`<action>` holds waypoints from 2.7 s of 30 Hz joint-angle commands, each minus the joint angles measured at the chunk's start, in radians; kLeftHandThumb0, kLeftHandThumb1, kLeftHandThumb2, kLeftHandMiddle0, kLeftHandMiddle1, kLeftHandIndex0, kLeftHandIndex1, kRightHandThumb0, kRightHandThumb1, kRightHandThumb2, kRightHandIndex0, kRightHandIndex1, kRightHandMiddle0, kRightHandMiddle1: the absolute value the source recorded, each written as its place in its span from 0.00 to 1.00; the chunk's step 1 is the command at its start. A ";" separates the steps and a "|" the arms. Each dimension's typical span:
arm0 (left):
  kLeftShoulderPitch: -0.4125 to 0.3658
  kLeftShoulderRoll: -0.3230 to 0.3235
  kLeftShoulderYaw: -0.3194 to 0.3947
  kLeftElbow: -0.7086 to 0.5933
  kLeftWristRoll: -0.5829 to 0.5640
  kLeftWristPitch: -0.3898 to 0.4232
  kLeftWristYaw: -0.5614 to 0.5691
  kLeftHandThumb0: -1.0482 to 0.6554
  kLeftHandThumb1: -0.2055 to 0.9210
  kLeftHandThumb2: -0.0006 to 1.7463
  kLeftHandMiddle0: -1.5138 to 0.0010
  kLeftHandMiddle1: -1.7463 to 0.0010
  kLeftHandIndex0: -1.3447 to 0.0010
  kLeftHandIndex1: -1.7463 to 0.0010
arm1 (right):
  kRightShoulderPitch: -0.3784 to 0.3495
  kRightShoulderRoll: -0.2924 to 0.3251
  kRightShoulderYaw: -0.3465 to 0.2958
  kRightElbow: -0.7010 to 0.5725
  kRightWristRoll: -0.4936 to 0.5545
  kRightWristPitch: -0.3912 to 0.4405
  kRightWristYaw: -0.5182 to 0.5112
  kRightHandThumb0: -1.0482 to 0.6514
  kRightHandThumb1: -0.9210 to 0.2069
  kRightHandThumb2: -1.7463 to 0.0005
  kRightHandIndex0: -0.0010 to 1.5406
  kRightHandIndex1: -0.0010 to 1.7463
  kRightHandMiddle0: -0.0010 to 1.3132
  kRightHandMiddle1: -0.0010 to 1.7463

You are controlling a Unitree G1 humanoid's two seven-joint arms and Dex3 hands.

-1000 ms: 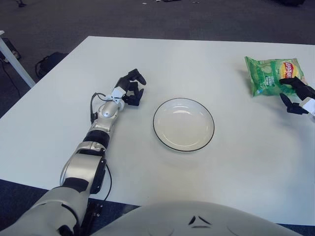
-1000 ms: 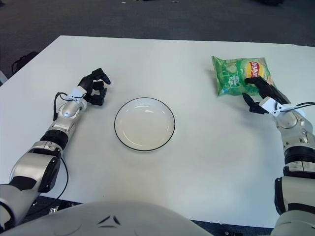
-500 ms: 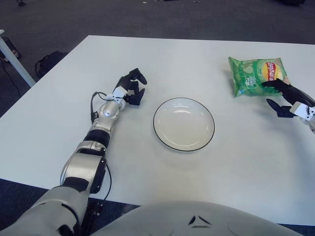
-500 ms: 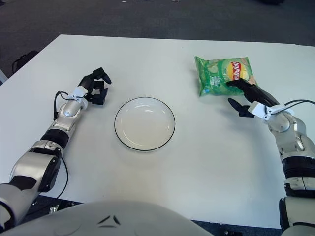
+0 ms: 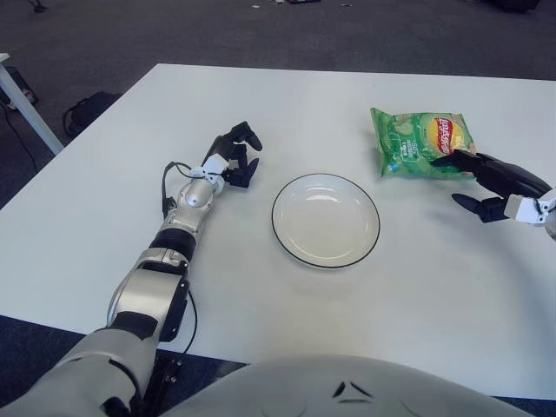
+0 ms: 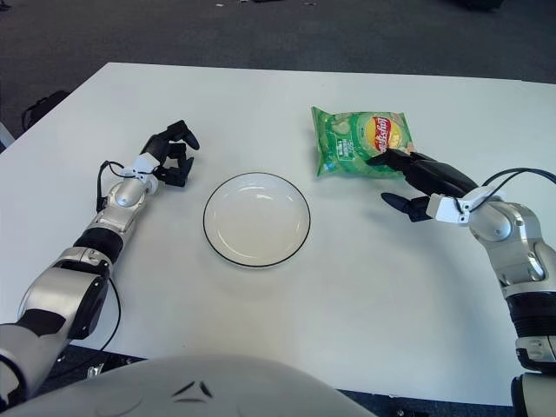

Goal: Put the snack into the plate.

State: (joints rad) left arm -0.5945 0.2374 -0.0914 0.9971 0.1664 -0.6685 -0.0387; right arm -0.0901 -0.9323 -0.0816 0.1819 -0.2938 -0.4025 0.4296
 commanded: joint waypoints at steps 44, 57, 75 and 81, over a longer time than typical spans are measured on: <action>0.096 -0.016 -0.051 0.073 0.059 0.052 0.043 0.34 0.49 0.73 0.27 0.00 0.56 0.00 | -0.318 0.034 0.007 -0.068 -0.322 0.242 -0.323 0.19 0.05 0.67 0.06 0.39 0.00 0.63; 0.103 -0.023 -0.055 0.066 0.064 0.032 0.052 0.34 0.50 0.72 0.28 0.00 0.57 0.00 | -0.557 0.058 0.182 0.238 -0.382 0.118 -0.338 0.15 0.08 0.68 0.05 0.42 0.00 0.62; 0.122 -0.022 -0.061 0.030 0.071 0.045 0.071 0.34 0.49 0.73 0.26 0.00 0.57 0.00 | -0.795 0.173 0.433 0.688 -0.409 -0.104 -0.194 0.08 0.00 0.66 0.00 0.41 0.00 0.50; 0.144 -0.020 -0.063 -0.010 0.076 0.070 0.085 0.34 0.50 0.73 0.26 0.00 0.57 0.00 | -0.841 0.263 0.470 0.910 -0.368 -0.136 -0.098 0.05 0.00 0.57 0.00 0.20 0.00 0.28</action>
State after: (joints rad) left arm -0.5786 0.2372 -0.1332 0.9432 0.2186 -0.6436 0.0484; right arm -0.9237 -0.7135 0.3705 1.0021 -0.6845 -0.5166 0.2755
